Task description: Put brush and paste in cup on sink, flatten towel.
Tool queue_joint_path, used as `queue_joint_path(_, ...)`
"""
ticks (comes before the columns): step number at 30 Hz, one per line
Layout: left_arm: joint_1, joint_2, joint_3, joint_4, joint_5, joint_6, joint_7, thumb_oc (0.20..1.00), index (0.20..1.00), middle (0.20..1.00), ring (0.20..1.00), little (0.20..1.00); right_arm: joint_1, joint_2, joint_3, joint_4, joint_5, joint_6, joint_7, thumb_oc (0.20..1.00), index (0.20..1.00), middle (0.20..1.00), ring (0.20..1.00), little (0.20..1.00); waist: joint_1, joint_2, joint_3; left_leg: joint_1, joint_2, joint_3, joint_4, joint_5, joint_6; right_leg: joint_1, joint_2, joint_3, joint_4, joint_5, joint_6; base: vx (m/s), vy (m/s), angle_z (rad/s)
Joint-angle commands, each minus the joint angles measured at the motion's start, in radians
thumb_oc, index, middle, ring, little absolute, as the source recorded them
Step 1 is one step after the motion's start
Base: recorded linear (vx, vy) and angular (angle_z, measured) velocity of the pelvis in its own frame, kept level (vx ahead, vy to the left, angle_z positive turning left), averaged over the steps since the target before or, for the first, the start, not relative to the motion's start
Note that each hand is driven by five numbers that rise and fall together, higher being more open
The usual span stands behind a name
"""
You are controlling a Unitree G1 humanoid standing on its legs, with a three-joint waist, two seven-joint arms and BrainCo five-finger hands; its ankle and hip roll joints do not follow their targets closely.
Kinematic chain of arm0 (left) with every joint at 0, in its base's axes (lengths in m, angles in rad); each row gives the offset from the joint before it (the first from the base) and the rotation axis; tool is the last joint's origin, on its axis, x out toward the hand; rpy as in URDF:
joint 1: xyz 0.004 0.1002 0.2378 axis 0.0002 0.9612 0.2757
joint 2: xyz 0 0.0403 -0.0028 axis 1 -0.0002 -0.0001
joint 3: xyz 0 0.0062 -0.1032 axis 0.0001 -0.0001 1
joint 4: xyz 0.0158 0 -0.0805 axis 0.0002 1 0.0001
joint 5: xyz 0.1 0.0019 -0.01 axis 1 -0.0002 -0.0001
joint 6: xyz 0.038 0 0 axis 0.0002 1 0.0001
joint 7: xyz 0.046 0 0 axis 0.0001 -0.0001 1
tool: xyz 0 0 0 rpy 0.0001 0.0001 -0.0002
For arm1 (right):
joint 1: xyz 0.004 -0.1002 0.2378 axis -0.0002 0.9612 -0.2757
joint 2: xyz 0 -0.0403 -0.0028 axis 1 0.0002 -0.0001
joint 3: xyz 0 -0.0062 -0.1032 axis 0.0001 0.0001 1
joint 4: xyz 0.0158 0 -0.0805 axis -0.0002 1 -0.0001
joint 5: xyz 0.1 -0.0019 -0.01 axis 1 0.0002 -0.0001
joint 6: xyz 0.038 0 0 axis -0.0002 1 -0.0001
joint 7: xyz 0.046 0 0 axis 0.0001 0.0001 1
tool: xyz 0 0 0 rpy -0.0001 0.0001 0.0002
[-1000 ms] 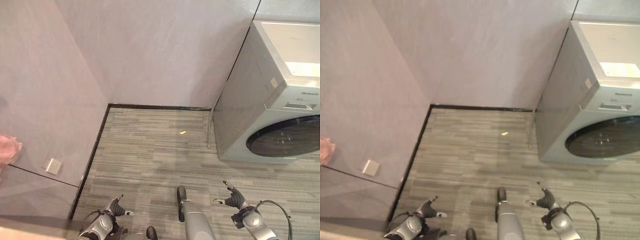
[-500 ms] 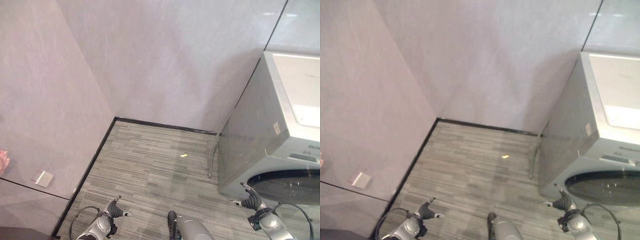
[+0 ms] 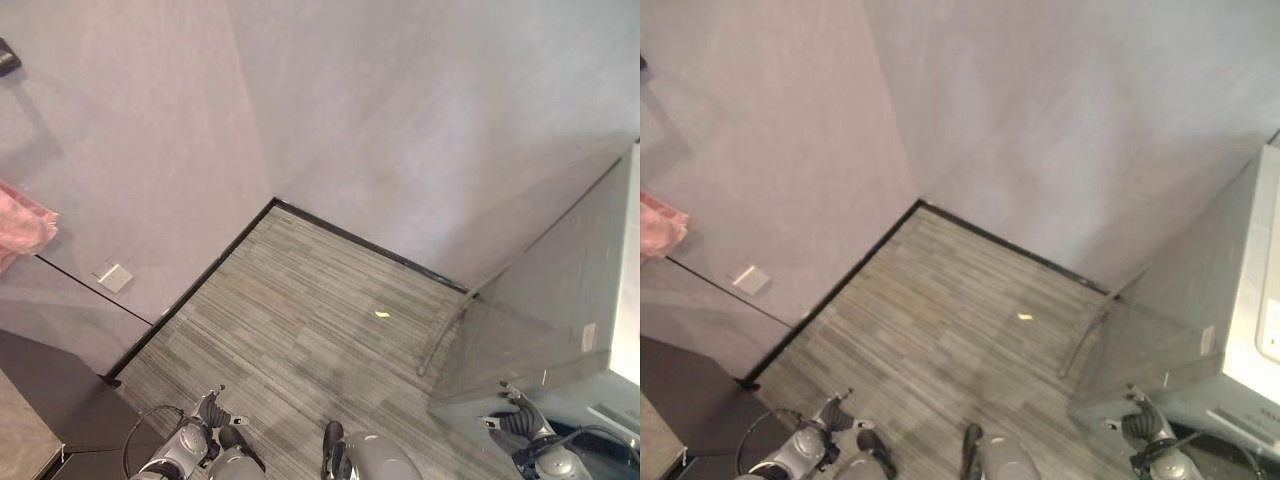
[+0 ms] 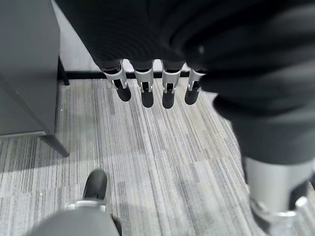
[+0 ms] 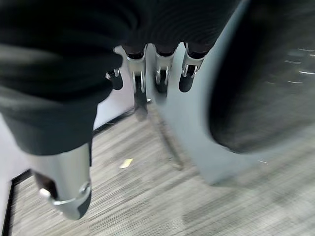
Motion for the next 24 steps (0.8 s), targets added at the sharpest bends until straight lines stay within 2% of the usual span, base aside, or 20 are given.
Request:
queue_joint_path(1,-0.004,0.045,0.018,-0.005,0.004,-0.026,0.016,1.0,1.0,1.0,1.0,1.0,0.017,-0.02,-0.009,-0.05,-0.022,-0.013,-0.014,1.0,1.0,1.0,1.0,1.0,0.002,-0.032,-0.031,0.004,-0.097,0.022,0.101,-0.103,0.076,0.191,-0.129,0.122,-0.033,0.04,0.01,0.33,0.302,-0.12)
queue_joint_path(3,0.003,0.049,0.021,-0.019,0.001,-0.03,0.015,1.0,1.0,1.0,1.0,1.0,0.011,-0.01,0.001,-0.054,-0.034,-0.012,-0.012,1.0,1.0,1.0,1.0,1.0,0.016,-0.038,-0.038,0.01,-0.128,0.02,0.1,-0.132,0.098,0.198,-0.159,0.123,-0.011,0.053,0.029,0.26,0.249,-0.2)
queue_joint_path(5,0.006,0.054,0.011,-0.034,0.004,-0.033,0.013,1.0,1.0,1.0,1.0,1.0,0.0,0.001,0.014,-0.058,-0.038,-0.013,-0.009,1.0,1.0,1.0,1.0,1.0,0.026,-0.041,-0.044,0.023,-0.17,0.009,0.087,-0.159,0.125,0.18,-0.191,0.131,0.064,0.083,0.046,0.19,0.234,0.02)
queue_joint_path(6,0.009,0.058,0.003,-0.043,0.01,-0.035,0.011,1.0,1.0,1.0,1.0,1.0,-0.001,0.005,0.019,-0.057,-0.039,-0.014,-0.01,1.0,1.0,1.0,1.0,1.0,0.026,-0.045,-0.047,0.028,-0.195,0.003,0.082,-0.169,0.141,0.165,-0.21,0.143,0.112,0.112,0.056,0.13,0.23,0.32)
queue_joint_path(7,0.011,0.063,-0.003,-0.051,0.013,-0.037,0.01,1.0,1.0,1.0,1.0,1.0,-0.005,0.007,0.029,-0.073,-0.046,-0.015,-0.006,1.0,1.0,1.0,1.0,1.0,0.026,-0.043,-0.047,0.027,-0.21,0.004,0.069,-0.156,0.164,0.148,-0.213,0.156,0.137,0.171,0.05,0.13,0.164,0.3)
queue_joint_path(8,0.012,0.062,-0.004,-0.051,0.013,-0.037,0.01,1.0,1.0,1.0,1.0,1.0,-0.004,0.007,0.029,-0.072,-0.046,-0.015,-0.006,1.0,1.0,1.0,1.0,1.0,0.025,-0.048,-0.049,0.031,-0.219,-0.011,0.076,-0.178,0.155,0.153,-0.218,0.166,0.146,0.154,0.06,0.11,0.161,0.05)
queue_joint_path(9,0.017,0.072,-0.009,-0.072,0.012,-0.04,0.008,1.0,1.0,1.0,1.0,1.0,-0.007,0.013,0.041,-0.079,-0.045,-0.014,-0.002,1.0,1.0,1.0,1.0,1.0,0.017,-0.042,-0.046,0.03,-0.242,-0.034,0.062,-0.166,0.187,0.104,-0.195,0.227,0.23,0.224,0.052,0.1,0.09,0.02)
queue_joint_path(10,0.017,0.072,-0.009,-0.072,0.012,-0.039,0.008,1.0,1.0,1.0,1.0,1.0,-0.007,0.013,0.041,-0.079,-0.045,-0.014,-0.002,1.0,1.0,1.0,1.0,1.0,0.017,-0.042,-0.047,0.03,-0.242,-0.034,0.062,-0.166,0.187,0.103,-0.195,0.228,0.231,0.224,0.052,0.13,0.098,0.49)
queue_joint_path(11,0.022,0.072,-0.017,-0.066,0.014,-0.044,0.007,1.0,1.0,1.0,1.0,1.0,-0.011,0.018,0.055,-0.079,-0.039,-0.019,0.002,1.0,1.0,1.0,1.0,1.0,-0.003,-0.033,-0.054,0.038,-0.258,-0.076,0.042,-0.161,0.19,0.071,-0.117,0.341,0.228,0.2,0.051,0.14,0.041,0.76)
queue_joint_path(12,0.025,0.069,-0.018,-0.062,0.012,-0.05,0.009,1.0,1.0,1.0,1.0,1.0,-0.013,0.023,0.065,-0.068,-0.035,-0.022,0.005,1.0,1.0,1.0,1.0,1.0,-0.009,-0.031,-0.052,0.046,-0.269,-0.103,0.039,-0.164,0.189,0.047,-0.099,0.376,0.208,0.164,0.047,0.14,0.039,0.99)
queue_joint_path(13,0.025,0.069,-0.017,-0.062,0.012,-0.05,0.009,1.0,1.0,1.0,1.0,1.0,-0.014,0.023,0.065,-0.067,-0.035,-0.023,0.005,1.0,1.0,1.0,1.0,1.0,-0.008,-0.029,-0.055,0.042,-0.266,-0.102,0.036,-0.16,0.189,0.044,-0.095,0.377,0.204,0.169,0.045,0.11,0.017,0.81)
queue_joint_path(14,0.024,0.065,-0.014,-0.043,0.01,-0.052,0.012,1.0,1.0,1.0,1.0,1.0,-0.027,0.027,0.079,-0.06,-0.033,-0.023,0.006,1.0,1.0,1.0,1.0,1.0,-0.003,-0.03,-0.055,0.045,-0.271,-0.116,0.039,-0.164,0.187,0.039,-0.098,0.36,0.127,0.143,0.038,0.1,-0.033,0.65)
queue_joint_path(15,0.023,0.064,-0.012,-0.031,0.01,-0.054,0.017,1.0,1.0,1.0,1.0,1.0,-0.036,0.032,0.091,-0.03,-0.031,-0.028,0.002,1.0,1.0,1.0,1.0,1.0,-0.008,-0.03,-0.051,0.058,-0.283,-0.135,0.034,-0.172,0.186,0.006,-0.078,0.388,0.1,0.136,0.042,0.12,-0.064,0.61)
queue_joint_path(18,0.009,0.062,-0.003,-0.011,0.006,-0.056,0.023,1.0,1.0,1.0,1.0,1.0,-0.064,0.041,0.13,0.001,-0.03,-0.035,0.001,1.0,1.0,1.0,1.0,1.0,-0.03,-0.039,-0.029,0.086,-0.314,-0.193,0.034,-0.185,0.178,-0.108,-0.017,0.494,0.025,0.198,0.059,0.11,-0.094,0.47)
queue_joint_path(20,0.01,0.062,-0.005,-0.009,0.008,-0.06,0.018,1.0,1.0,1.0,1.0,1.0,-0.055,0.048,0.144,0.003,-0.036,-0.033,0.011,1.0,1.0,1.0,1.0,1.0,-0.048,-0.054,-0.023,0.108,-0.333,-0.248,0.038,-0.191,0.172,-0.11,0.016,0.579,0.019,0.217,0.073,0.12,-0.09,0.97)
queue_joint_path(21,0.01,0.062,-0.005,-0.009,0.008,-0.06,0.018,1.0,1.0,1.0,1.0,1.0,-0.055,0.048,0.144,0.003,-0.036,-0.033,0.011,1.0,1.0,1.0,1.0,1.0,-0.048,-0.054,-0.023,0.108,-0.334,-0.248,0.038,-0.191,0.172,-0.109,0.016,0.579,0.02,0.216,0.073,0.09,-0.143,1.2)
queue_joint_path(22,0.009,0.061,-0.013,-0.002,0.013,-0.061,0.02,1.0,1.0,1.0,1.0,1.0,-0.056,0.06,0.154,0.036,-0.034,-0.032,0.013,1.0,1.0,1.0,1.0,1.0,-0.044,-0.067,-0.026,0.108,-0.338,-0.278,0.054,-0.196,0.17,-0.086,0.036,0.612,0.03,0.2,0.062,0.08,-0.167,0.89)
queue_joint_path(24,0.018,0.06,-0.011,0.003,0.014,-0.059,0.019,1.0,1.0,1.0,1.0,1.0,-0.062,0.069,0.165,0.072,-0.039,-0.03,0.014,1.0,1.0,1.0,1.0,1.0,-0.026,-0.074,-0.037,0.104,-0.341,-0.296,0.066,-0.2,0.167,-0.057,0.024,0.583,0.016,0.185,0.044,0.1,-0.208,0.93)
